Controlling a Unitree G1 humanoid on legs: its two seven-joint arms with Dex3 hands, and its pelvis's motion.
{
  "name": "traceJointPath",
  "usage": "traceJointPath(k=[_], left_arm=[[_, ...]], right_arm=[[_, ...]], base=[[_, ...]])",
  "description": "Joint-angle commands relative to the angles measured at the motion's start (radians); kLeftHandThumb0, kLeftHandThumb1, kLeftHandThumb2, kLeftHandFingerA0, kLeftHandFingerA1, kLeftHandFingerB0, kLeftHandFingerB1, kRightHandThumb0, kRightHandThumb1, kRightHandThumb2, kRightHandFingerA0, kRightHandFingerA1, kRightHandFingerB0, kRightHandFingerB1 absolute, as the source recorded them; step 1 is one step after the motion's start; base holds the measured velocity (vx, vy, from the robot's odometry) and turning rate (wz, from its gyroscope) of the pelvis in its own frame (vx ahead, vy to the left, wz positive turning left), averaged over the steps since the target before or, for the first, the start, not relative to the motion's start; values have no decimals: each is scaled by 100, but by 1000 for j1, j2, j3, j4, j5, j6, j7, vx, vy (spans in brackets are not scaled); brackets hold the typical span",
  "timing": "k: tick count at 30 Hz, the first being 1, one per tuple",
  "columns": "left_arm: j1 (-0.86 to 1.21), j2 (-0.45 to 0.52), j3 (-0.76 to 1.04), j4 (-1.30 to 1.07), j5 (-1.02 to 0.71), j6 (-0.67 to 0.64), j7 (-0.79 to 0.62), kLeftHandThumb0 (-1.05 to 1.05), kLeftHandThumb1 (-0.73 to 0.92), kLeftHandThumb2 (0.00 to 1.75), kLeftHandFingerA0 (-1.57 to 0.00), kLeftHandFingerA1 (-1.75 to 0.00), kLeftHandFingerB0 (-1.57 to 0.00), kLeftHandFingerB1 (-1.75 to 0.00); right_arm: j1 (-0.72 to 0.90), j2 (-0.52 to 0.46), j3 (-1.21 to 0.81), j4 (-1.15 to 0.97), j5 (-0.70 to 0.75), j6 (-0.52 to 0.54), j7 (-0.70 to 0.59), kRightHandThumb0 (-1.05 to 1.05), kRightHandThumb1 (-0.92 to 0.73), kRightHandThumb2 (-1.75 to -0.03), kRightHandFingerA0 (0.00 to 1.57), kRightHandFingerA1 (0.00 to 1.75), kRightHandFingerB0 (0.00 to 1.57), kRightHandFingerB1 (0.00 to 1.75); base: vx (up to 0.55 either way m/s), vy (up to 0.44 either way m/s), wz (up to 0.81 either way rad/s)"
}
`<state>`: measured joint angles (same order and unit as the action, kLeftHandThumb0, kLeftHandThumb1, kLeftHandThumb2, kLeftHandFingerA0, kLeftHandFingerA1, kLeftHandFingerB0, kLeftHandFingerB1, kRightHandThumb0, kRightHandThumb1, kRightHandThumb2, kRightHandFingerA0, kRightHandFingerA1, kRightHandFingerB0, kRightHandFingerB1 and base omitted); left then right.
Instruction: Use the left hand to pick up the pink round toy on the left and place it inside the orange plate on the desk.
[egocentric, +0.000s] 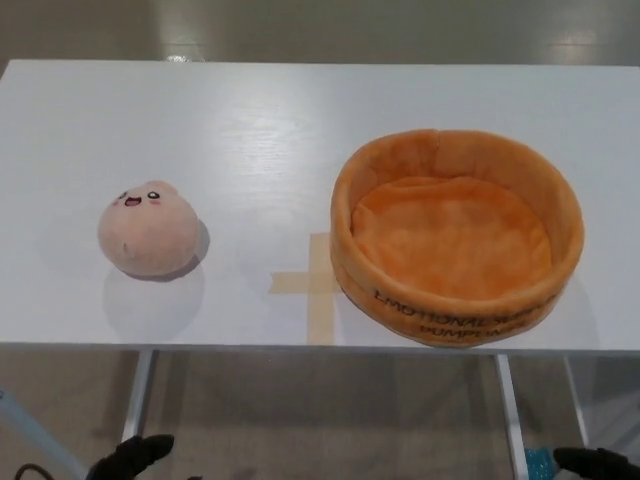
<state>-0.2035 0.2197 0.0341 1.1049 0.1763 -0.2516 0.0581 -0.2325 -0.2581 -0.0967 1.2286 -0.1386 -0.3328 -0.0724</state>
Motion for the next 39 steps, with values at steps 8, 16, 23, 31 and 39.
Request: traceJointPath(k=[8, 16, 23, 31, 39], left_arm=[[16, 3, 20, 84, -34, -140, -24, -27, 65, 59, -33, -43, -23, -30], [80, 199, -44, -79, -32, -175, -392, -36, 65, 60, -45, -43, -17, -28], [221, 452, -51, -734, -368, -57, -900, -32, 62, 59, -48, -48, -26, -30], [313, 688, 68, -1237, -848, 65, -1269, -45, 52, 72, -32, -52, -19, -39], [452, 748, 256, -1472, -976, -24, -1296, -51, 39, 82, -44, -60, -29, -49]], right_arm=[[29, -8, -35, 71, 12, -163, -19, -38, -53, -57, 69, 47, 53, 40], [40, -10, -49, 78, 17, -170, -14, -37, -52, -57, 70, 47, 54, 40], [19, -1, -40, 79, 5, -155, -36, -38, -53, -56, 70, 53, 55, 40], [25, 1, -37, 77, 2, -163, -41, -37, -52, -57, 70, 50, 55, 41], [16, 0, -40, 79, 5, -161, -42, -38, -51, -56, 70, 51, 56, 41]], base=[[0, 0, 0], [0, 0, 0], [0, 0, 0], [0, 0, 0], [0, 0, 0]])
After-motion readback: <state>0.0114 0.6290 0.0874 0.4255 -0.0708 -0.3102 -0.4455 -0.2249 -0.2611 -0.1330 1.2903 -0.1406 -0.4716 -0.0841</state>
